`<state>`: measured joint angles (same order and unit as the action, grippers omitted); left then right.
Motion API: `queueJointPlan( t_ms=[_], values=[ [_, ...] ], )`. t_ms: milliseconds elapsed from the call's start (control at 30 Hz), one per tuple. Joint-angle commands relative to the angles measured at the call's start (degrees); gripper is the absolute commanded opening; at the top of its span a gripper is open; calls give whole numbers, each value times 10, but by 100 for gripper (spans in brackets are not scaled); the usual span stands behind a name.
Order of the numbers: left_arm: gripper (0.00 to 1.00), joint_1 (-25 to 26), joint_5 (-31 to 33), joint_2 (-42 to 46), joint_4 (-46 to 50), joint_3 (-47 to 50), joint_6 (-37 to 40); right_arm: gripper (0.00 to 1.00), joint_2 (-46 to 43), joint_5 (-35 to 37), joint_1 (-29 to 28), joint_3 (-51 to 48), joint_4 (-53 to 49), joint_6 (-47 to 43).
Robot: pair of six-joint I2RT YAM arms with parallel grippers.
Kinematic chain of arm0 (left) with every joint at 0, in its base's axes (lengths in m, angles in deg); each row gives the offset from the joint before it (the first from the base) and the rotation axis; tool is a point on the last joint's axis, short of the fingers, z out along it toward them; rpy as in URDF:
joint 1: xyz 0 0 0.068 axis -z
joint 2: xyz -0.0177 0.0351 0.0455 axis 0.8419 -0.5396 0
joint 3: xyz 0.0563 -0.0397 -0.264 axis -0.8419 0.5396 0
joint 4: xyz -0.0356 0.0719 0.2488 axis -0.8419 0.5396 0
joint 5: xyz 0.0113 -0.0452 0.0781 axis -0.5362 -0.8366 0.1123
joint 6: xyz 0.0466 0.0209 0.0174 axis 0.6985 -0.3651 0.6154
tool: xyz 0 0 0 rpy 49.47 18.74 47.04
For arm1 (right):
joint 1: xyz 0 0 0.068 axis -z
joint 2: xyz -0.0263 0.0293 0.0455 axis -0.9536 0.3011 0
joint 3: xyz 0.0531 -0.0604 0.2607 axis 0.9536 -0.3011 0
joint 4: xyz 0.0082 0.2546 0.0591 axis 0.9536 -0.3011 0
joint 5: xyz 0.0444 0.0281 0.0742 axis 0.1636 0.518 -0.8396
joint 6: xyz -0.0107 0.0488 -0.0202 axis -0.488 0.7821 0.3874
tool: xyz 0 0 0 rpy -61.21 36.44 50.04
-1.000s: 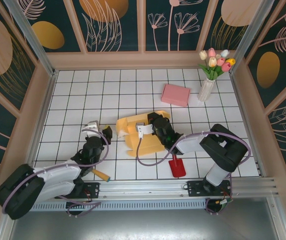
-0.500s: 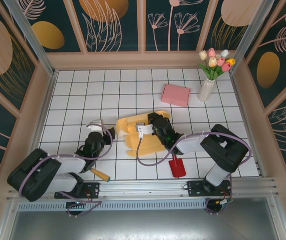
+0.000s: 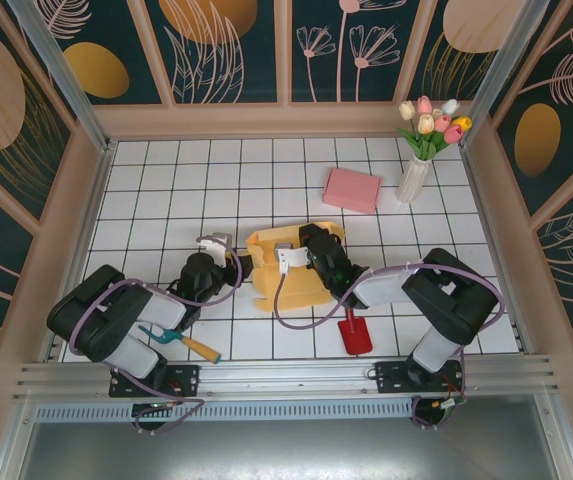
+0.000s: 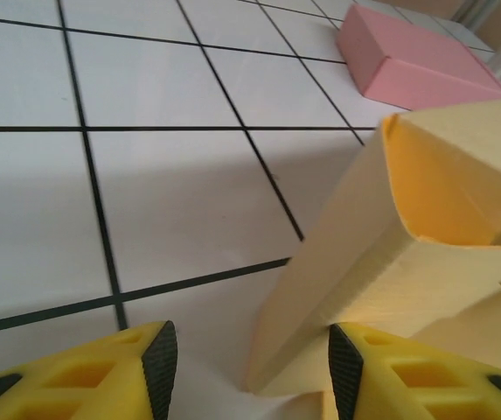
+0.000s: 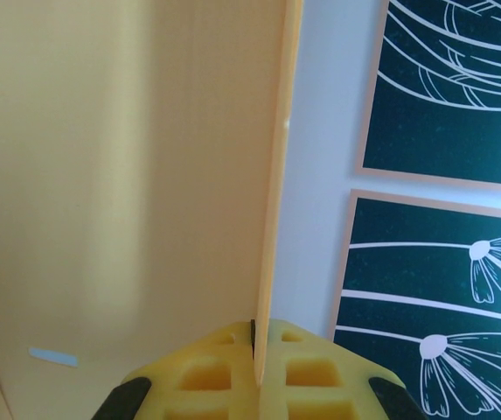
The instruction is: Fold the paper box
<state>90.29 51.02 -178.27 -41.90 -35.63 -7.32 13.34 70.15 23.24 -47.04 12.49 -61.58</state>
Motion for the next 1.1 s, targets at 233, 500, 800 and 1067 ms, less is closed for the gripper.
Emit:
queueJointPlan(
  t_ms=[233,500,800,1067],
  values=[
    [48,13,-58,-43,-85,-21,-33,0,12,-24,-8,0,-32,10],
    [49,32,-28,-62,-71,-44,-28,0,12,-19,-12,-3,-32,3],
    [52,37,7,-68,-59,-47,-22,0,57,29,-30,-44,100,-87],
    [52,66,68,-77,-32,-67,-5,0,66,33,-39,-49,122,-83]
  ],
)
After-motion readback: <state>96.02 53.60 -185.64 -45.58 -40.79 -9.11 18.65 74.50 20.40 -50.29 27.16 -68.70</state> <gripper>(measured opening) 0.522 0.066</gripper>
